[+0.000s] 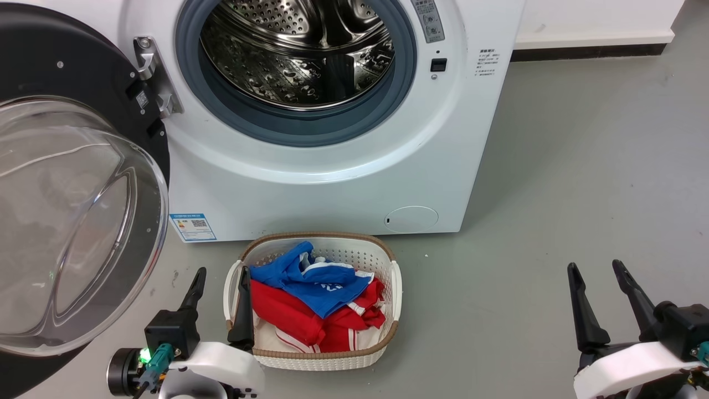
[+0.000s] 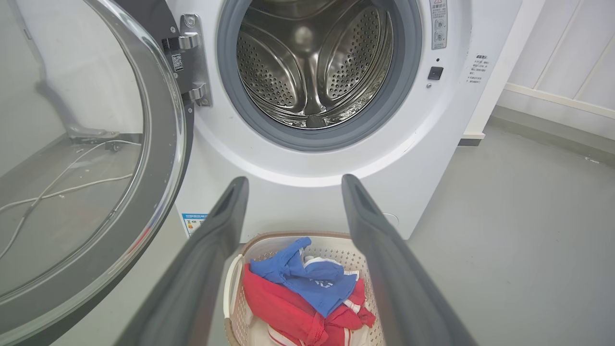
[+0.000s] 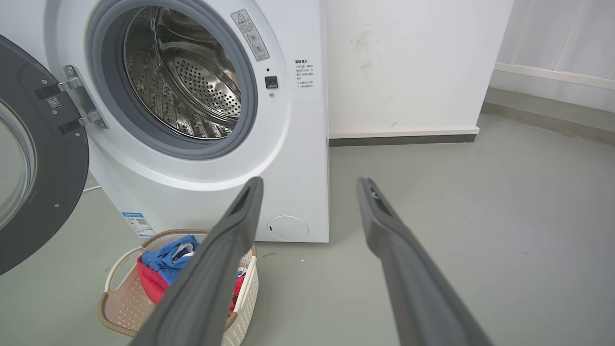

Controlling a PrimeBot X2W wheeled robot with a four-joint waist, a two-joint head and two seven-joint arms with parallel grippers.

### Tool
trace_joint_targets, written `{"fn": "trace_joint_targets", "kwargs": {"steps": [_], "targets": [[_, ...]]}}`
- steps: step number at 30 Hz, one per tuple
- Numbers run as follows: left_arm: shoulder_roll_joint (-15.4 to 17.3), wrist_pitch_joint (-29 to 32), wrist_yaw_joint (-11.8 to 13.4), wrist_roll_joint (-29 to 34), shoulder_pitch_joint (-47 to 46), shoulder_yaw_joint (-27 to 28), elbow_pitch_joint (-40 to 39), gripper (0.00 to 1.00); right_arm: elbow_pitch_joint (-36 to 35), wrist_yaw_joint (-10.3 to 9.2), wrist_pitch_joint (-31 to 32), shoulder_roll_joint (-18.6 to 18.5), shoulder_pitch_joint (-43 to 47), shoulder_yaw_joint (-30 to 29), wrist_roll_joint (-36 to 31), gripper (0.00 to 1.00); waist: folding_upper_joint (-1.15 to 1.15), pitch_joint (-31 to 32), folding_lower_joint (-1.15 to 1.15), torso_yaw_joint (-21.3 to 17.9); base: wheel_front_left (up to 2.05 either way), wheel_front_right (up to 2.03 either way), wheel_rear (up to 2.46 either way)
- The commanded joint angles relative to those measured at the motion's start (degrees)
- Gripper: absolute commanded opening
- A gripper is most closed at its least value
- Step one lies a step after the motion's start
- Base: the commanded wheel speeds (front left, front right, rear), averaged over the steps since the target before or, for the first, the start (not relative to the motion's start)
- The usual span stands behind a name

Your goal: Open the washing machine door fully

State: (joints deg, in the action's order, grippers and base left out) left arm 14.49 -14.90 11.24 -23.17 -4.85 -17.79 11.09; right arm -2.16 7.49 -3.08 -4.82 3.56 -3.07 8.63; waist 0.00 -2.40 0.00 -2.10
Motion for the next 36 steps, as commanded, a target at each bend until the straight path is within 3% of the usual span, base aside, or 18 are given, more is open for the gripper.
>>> {"fn": "trace_joint_targets", "kwargs": {"steps": [1, 6, 7, 10, 20, 21, 36], "targets": [[-0.1, -0.4, -0.1, 0.4, 0.2, 0.2, -0.2, 1.00, 0.1, 0.01, -0.3, -0.3, -0.6, 0.2, 0.4, 1.00, 0.00, 0.0, 0.00, 0.0, 0.00, 0.00, 0.00], [-0.3, -0.4, -0.2, 0.9, 0.5, 0.5, -0.4, 1.00, 0.3, 0.01, -0.5, -0.5, -0.5, 0.1, 0.5, 1.00, 0.00, 0.1, 0.00, 0.0, 0.00, 0.00, 0.00], [-0.3, 0.0, -0.2, 0.6, 0.0, 0.3, -0.3, 0.00, 0.2, 0.00, -0.2, -0.3, -0.1, 0.1, 0.1, 0.00, 0.00, 0.1, 0.00, 0.1, 0.00, 0.00, 0.00], [-0.8, 0.3, -0.4, 0.0, 0.6, 0.3, 0.5, 0.00, 1.3, 0.00, -0.1, -0.1, 0.3, 0.1, 0.6, 0.00, 0.00, 0.1, 0.00, 0.1, 0.00, 0.00, 0.00], [-1.9, 2.7, -2.6, -8.9, 0.3, 3.0, 0.8, 0.00, 3.1, 0.00, 1.1, 0.2, -1.0, -0.3, 11.2, 0.00, 0.00, 0.3, 0.00, 0.2, 0.00, 0.00, 0.00], [-2.4, 3.7, -3.6, -12.5, 0.1, 4.2, 1.0, 0.00, 3.9, 0.00, 1.6, 0.3, -1.6, -0.5, 15.4, 0.00, 0.00, 0.4, 0.00, 0.3, 0.00, 0.00, 0.00], [-3.9, 6.9, -6.5, -23.8, -0.4, 7.8, 1.5, 0.00, 6.2, 0.00, 3.2, 0.6, -3.2, -1.1, 28.7, 0.00, 0.00, 0.6, 0.00, 0.5, 0.00, 0.00, 0.00]]}}
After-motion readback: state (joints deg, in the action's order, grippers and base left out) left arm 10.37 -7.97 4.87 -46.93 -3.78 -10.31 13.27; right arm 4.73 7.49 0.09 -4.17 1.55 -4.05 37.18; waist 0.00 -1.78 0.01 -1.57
